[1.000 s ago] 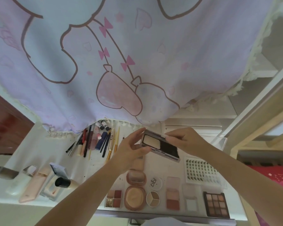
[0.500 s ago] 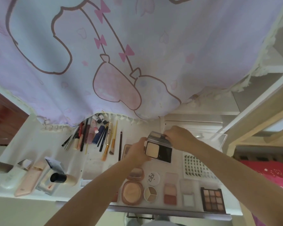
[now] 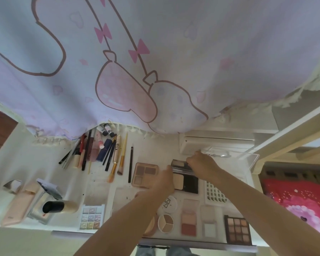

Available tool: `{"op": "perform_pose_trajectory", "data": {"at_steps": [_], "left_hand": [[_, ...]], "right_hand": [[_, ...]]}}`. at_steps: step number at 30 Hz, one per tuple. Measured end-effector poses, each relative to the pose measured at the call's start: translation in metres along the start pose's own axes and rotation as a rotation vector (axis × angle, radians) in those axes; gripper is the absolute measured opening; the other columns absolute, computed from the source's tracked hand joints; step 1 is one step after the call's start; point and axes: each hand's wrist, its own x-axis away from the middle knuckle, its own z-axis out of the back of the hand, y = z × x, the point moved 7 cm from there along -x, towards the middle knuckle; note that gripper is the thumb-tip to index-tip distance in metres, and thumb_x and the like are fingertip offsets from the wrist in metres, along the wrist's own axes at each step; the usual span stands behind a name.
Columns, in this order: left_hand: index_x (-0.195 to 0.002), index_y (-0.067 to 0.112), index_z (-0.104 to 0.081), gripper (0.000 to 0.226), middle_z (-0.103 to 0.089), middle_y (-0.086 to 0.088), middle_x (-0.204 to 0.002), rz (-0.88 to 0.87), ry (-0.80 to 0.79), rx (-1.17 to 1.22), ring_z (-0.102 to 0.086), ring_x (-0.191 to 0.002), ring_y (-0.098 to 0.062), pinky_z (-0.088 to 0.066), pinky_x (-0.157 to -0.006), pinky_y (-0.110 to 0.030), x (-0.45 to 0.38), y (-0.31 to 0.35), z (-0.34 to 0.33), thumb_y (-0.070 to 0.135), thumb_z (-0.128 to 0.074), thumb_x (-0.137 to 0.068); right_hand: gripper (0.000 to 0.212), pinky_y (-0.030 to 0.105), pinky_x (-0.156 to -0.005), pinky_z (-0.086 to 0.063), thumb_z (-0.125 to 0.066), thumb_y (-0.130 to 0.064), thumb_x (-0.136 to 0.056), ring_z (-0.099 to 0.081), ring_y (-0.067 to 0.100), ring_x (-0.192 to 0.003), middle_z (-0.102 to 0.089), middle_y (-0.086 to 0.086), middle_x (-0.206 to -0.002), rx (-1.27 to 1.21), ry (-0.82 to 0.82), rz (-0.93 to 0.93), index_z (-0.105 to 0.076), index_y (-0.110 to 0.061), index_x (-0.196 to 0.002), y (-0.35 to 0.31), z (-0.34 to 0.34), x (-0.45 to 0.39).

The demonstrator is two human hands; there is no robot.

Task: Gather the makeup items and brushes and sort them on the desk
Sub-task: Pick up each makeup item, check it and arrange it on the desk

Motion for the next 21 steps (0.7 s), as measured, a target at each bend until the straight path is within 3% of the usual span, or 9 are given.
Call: {"op": "perform_pose_trajectory", "data": {"at_steps": [7, 12, 16, 19, 21], "left_hand": [[-0.127, 0.005, -0.035, 0.040, -0.055, -0.013, -0.121, 0.006, -0.003, -0.079, -0.055, -0.111, -0.028, -0.039, -0.071, -0.027, -0.001, 0.002, -0.002, 0.003, -0.048, -0.088], [-0.121, 0.002, -0.043, 0.030, -0.055, -0.013, -0.121, -0.036, 0.011, -0.098, -0.056, -0.109, -0.029, -0.046, -0.076, -0.032, 0.010, 0.002, 0.010, 0.003, -0.042, -0.090], [-0.120, 0.005, -0.049, 0.032, -0.055, -0.008, -0.118, -0.016, 0.118, -0.114, -0.056, -0.107, -0.025, -0.048, -0.083, -0.030, 0.018, -0.019, 0.033, 0.005, -0.047, -0.088], [-0.118, 0.009, -0.052, 0.029, -0.057, -0.003, -0.115, 0.054, 0.244, -0.065, -0.057, -0.105, -0.020, -0.044, -0.077, -0.023, 0.028, -0.052, 0.058, 0.012, -0.048, -0.090], [-0.115, 0.010, -0.053, 0.025, -0.057, -0.005, -0.116, 0.082, 0.334, -0.074, -0.055, -0.106, -0.020, -0.045, -0.080, -0.026, 0.036, -0.075, 0.076, 0.017, -0.047, -0.091]], "right_hand": [[0.030, 0.030, -0.078, -0.043, -0.044, 0.003, -0.087, -0.051, 0.026, -0.107, -0.057, 0.015, -0.110, 0.005, -0.007, 0.004, -0.057, -0.005, -0.112, -0.001, 0.003, -0.007], [0.028, 0.029, -0.082, -0.046, -0.045, 0.002, -0.087, -0.053, 0.024, -0.102, -0.059, 0.014, -0.109, 0.033, -0.031, -0.015, -0.060, -0.005, -0.110, -0.002, 0.005, -0.009], [0.027, 0.030, -0.080, -0.044, -0.036, -0.017, -0.096, -0.050, 0.021, -0.104, -0.060, 0.008, -0.107, 0.040, 0.086, 0.006, -0.059, -0.005, -0.105, -0.007, 0.013, -0.006], [0.027, 0.029, -0.065, -0.043, -0.040, -0.015, -0.089, -0.056, 0.024, -0.087, -0.063, 0.009, -0.083, -0.023, 0.323, 0.162, -0.063, -0.004, -0.081, -0.036, 0.028, -0.004], [0.016, 0.031, -0.052, -0.048, -0.055, -0.017, -0.073, -0.061, 0.025, -0.068, -0.064, 0.008, -0.065, -0.062, 0.302, 0.275, -0.065, -0.006, -0.066, -0.063, 0.023, -0.010]]}}
